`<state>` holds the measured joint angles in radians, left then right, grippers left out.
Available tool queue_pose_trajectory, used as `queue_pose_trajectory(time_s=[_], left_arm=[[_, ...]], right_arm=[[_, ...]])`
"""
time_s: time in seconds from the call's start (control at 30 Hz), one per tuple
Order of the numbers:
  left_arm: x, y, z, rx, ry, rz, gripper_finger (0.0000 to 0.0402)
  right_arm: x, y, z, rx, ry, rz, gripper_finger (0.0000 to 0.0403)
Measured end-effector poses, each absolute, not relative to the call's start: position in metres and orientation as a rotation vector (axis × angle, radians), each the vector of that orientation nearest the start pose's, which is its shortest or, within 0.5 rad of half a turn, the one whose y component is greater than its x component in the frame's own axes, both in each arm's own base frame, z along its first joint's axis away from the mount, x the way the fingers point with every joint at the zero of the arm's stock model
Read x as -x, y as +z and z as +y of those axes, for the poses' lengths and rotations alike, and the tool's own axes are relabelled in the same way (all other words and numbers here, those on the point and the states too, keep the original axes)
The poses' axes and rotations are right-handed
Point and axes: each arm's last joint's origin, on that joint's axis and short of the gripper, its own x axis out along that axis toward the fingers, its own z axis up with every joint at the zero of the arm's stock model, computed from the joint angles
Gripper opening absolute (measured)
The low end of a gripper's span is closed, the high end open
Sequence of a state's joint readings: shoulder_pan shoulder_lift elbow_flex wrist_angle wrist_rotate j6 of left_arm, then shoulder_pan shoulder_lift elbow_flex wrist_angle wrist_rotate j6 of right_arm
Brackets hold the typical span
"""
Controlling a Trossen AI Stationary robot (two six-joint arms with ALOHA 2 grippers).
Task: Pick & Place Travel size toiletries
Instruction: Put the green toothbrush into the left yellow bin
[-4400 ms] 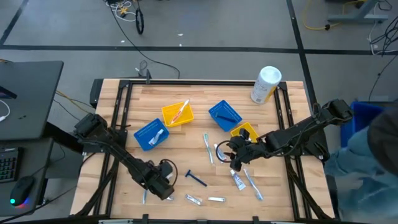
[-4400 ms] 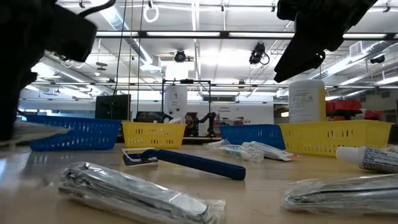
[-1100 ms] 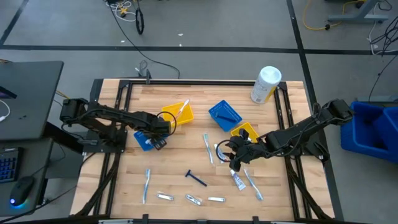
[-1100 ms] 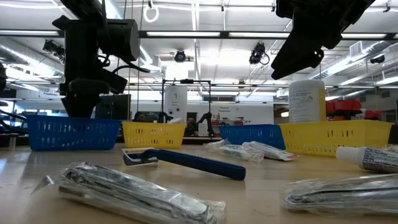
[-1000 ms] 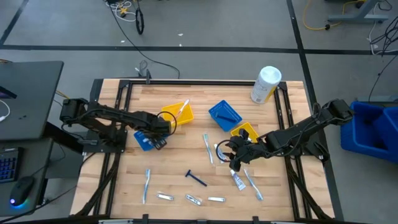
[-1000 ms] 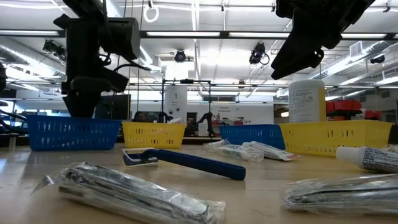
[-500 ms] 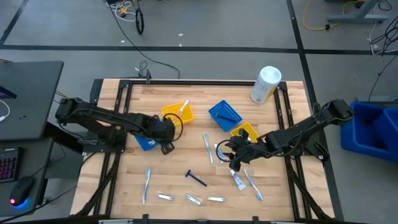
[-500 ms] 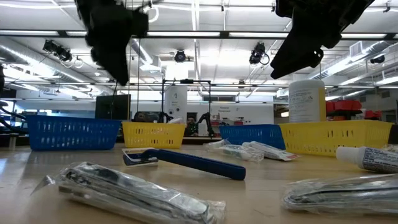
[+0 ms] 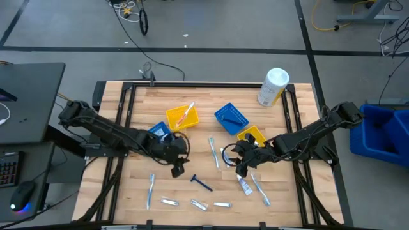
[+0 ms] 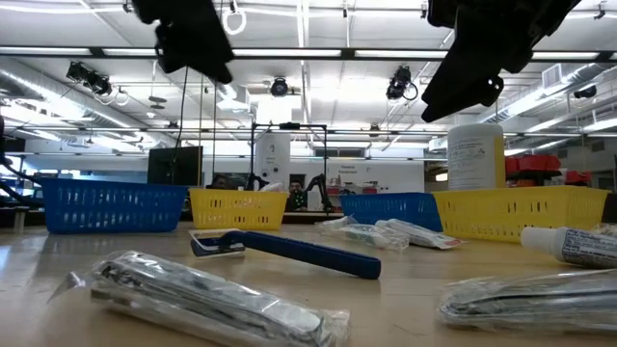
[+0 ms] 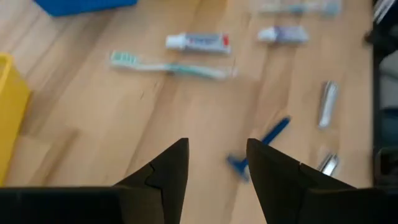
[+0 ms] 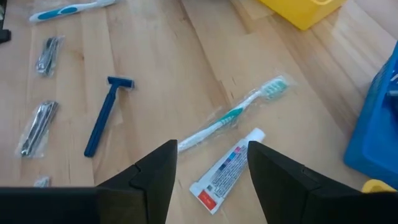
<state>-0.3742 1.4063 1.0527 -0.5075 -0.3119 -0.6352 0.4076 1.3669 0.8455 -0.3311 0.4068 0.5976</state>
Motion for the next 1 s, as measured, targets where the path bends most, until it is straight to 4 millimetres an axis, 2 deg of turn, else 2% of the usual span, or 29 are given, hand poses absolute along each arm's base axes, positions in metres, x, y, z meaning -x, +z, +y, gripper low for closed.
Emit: queue_pose_trajectory(time_s=[0.3,0.63,1.0], left_arm=[[-0.287,0.241,-0.128,0.238,0.109,0.780,0.0166],[-0.295,0.236,-0.145,0.235,0.047,0.717,0.0166],[-0.301,0.208,-0.164,0.254,0.047,0.766,0.0166]], right_arm=[[-0.256,0.216,0.099,-0.233,-0.215,0.763,0.0199],[-0.257,0.213,0.103,-0.248,-0.183,0.780,0.0204],[-0.258,0.202,0.123,-0.238,-0.134,0.793,0.0199]])
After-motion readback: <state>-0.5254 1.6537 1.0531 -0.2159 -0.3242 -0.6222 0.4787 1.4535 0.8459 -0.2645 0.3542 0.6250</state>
